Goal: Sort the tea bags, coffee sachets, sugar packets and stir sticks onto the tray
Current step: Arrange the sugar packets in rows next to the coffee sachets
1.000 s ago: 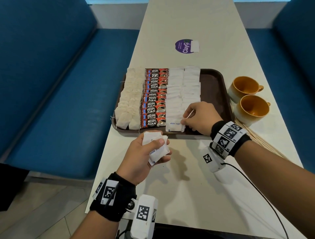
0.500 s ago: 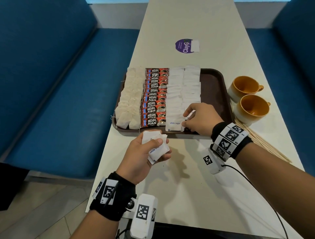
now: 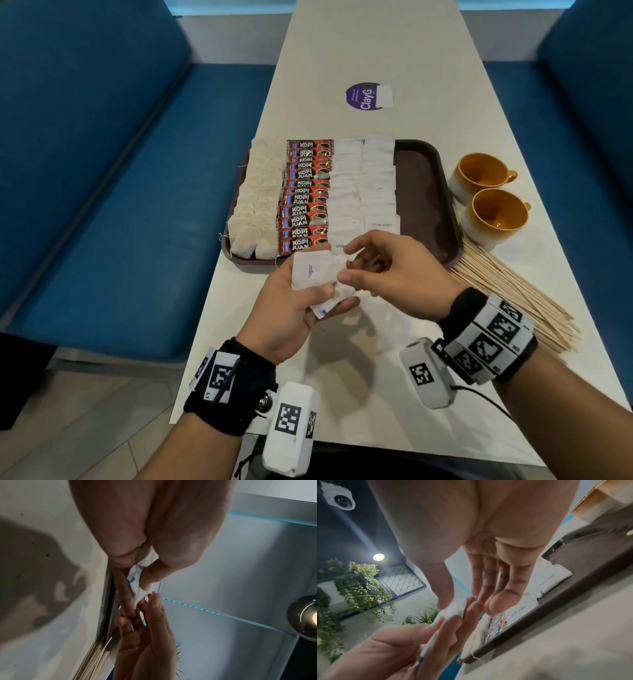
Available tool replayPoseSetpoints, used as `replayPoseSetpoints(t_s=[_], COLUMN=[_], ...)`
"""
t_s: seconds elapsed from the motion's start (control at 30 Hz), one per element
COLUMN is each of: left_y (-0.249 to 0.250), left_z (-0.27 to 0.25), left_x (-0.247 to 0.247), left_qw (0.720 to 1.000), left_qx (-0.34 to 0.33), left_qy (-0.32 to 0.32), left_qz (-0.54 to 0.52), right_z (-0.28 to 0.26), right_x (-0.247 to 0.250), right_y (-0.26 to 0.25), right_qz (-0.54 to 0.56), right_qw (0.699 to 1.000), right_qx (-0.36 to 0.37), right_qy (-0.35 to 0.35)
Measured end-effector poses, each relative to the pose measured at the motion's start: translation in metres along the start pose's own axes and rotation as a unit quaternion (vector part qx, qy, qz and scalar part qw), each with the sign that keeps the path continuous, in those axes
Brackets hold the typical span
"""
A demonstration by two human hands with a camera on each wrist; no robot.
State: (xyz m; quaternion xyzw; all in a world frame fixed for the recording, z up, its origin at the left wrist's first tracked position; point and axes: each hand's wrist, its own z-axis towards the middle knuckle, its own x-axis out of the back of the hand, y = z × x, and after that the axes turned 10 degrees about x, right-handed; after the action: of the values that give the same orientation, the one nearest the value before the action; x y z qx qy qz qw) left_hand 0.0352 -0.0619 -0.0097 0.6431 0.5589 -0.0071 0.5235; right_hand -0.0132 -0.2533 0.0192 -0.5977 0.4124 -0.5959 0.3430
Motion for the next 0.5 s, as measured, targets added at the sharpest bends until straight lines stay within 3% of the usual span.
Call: replayPoseSetpoints(t_s=[0.33, 0.5], left_y=[0.002, 0.001], left_z=[-0.004, -0.001], left_x=[-0.018, -0.017], left_qw=[0.993, 0.994], left_qx=[0.005, -0.007], left_qy=[0.090, 0.086], left_qz=[0.078, 0.067], right_z=[-0.018, -0.017], right_x=[0.006, 0.018], right_y=[0.000, 0.009], right_qz=[0.063, 0.071], right_qw=[0.997, 0.996], right_qx=[0.033, 0.003], right_qy=[-0.005, 0.060])
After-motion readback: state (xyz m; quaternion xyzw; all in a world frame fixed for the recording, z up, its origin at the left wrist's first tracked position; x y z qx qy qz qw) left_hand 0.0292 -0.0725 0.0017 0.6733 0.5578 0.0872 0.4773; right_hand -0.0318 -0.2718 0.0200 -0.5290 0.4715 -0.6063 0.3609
